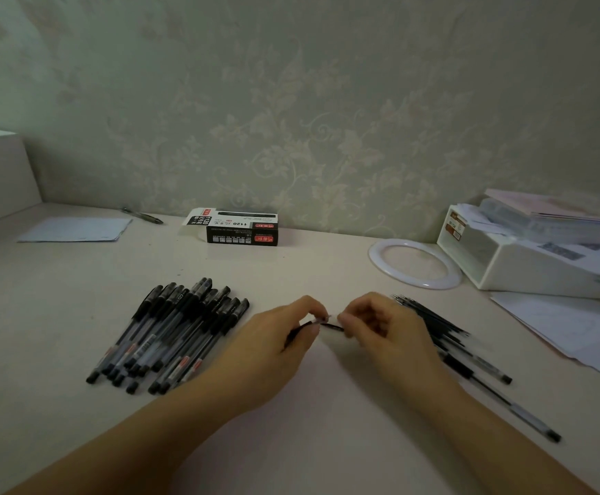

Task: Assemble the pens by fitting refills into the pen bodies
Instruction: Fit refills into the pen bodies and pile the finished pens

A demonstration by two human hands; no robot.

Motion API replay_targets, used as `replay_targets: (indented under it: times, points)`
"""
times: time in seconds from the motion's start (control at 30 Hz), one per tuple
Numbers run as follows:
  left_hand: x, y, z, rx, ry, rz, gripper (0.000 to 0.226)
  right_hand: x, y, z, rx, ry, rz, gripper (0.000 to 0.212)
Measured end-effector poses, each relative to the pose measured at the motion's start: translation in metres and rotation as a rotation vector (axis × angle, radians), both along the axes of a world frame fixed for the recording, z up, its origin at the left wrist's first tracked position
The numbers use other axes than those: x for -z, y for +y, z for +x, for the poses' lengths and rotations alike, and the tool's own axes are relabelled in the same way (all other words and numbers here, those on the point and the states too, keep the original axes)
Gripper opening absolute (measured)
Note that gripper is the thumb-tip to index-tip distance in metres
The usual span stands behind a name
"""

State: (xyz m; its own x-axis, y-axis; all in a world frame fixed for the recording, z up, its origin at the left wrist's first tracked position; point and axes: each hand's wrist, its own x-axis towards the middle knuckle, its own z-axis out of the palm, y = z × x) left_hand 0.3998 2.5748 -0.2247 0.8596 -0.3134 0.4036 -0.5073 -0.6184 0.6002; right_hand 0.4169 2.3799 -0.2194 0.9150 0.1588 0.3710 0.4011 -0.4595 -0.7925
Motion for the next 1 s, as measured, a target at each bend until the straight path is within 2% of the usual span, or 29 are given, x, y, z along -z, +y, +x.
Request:
replay_targets:
  times: [0.07,0.13,0.3,0.43,0.53,0.67,0.77,0.87,0.93,1.0]
  points:
    - [0.0,0.001,-0.001,0.004,0.017,0.033,0.012,-0.002,-0.001,0.002,-0.033,0.068,0.207,0.005]
    - [-0.002,0.0,-0.003,0.031,0.018,0.041,0.013,0.0,0.0,0.003,-0.101,0.099,0.255,0.006]
    - [-0.004,0.0,-0.004,0.081,0.019,0.038,0.01,0.005,0.005,0.002,-0.214,0.111,0.245,0.015]
    - [-0.002,-0.001,-0.003,0.044,0.03,0.039,0.006,0.005,0.003,0.001,-0.245,0.149,0.26,0.013]
    - [-0.002,-0.001,-0.004,0.022,0.038,0.034,0.012,0.005,0.003,0.0,-0.254,0.172,0.256,0.012]
    - [-0.005,-0.001,-0.003,0.009,0.022,0.028,0.012,0.007,0.003,0.003,-0.231,0.172,0.173,0.004]
    - [-0.005,-0.004,-0.004,0.014,-0.025,0.046,0.006,0.009,0.003,0.003,-0.16,0.122,0.022,0.026]
    - [-0.005,-0.005,-0.005,-0.001,-0.063,0.056,0.004,0.011,0.006,0.002,-0.112,0.068,-0.023,0.047]
    - [-0.005,-0.004,-0.004,-0.014,-0.069,0.048,0.004,0.01,0.006,0.003,-0.123,0.079,0.001,0.042]
    - [-0.005,-0.003,-0.003,-0.023,-0.074,0.039,0.004,0.011,0.005,0.004,-0.17,0.115,0.034,0.02]
